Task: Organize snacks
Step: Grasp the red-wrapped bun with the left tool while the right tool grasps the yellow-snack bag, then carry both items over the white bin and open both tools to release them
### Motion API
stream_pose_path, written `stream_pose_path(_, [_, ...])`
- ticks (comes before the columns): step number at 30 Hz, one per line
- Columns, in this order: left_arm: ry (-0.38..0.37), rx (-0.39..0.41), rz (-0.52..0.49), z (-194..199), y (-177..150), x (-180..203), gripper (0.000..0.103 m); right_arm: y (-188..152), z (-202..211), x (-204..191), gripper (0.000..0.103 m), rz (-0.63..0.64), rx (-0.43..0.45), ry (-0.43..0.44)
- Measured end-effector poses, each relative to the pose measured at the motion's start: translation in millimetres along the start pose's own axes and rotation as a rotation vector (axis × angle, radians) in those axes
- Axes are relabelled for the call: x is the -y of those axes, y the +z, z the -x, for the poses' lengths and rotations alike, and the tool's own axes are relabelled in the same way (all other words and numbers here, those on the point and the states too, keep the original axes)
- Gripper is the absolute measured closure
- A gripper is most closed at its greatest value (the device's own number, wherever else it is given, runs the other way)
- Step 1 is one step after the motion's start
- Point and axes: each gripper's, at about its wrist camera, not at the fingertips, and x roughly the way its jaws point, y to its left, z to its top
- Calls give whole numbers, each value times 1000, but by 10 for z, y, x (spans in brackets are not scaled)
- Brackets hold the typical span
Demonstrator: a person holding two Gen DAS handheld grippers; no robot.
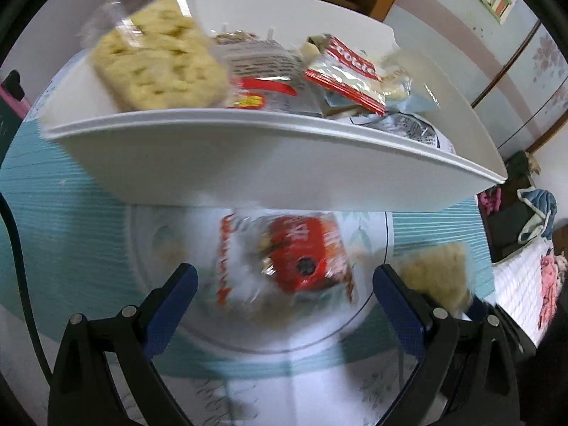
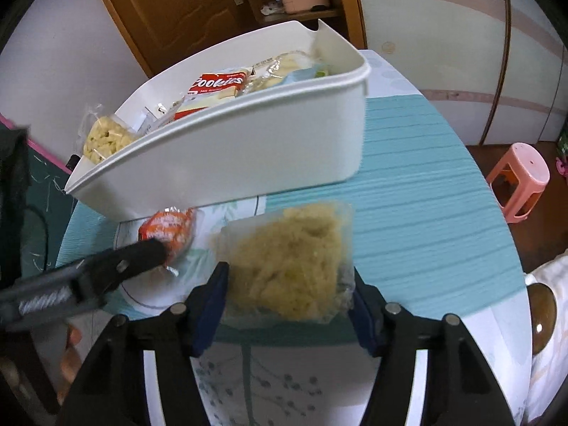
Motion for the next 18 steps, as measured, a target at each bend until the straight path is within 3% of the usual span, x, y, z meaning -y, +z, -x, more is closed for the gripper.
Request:
stream_pose_path(3, [61, 15, -37, -96, 1, 134, 8, -65, 41, 5, 41, 8, 3, -4])
stream_pose_path(6, [134, 40, -89, -112, -24, 228, 21, -84, 48, -37, 41, 17, 9, -9])
stream_pose_path(12, [102, 67, -119, -34, -87, 295, 45, -81, 30, -42, 41, 29, 23, -12])
stream_pose_path(18, [87, 80, -93, 51, -166, 228, 47, -116, 44, -74, 43, 36, 24, 7])
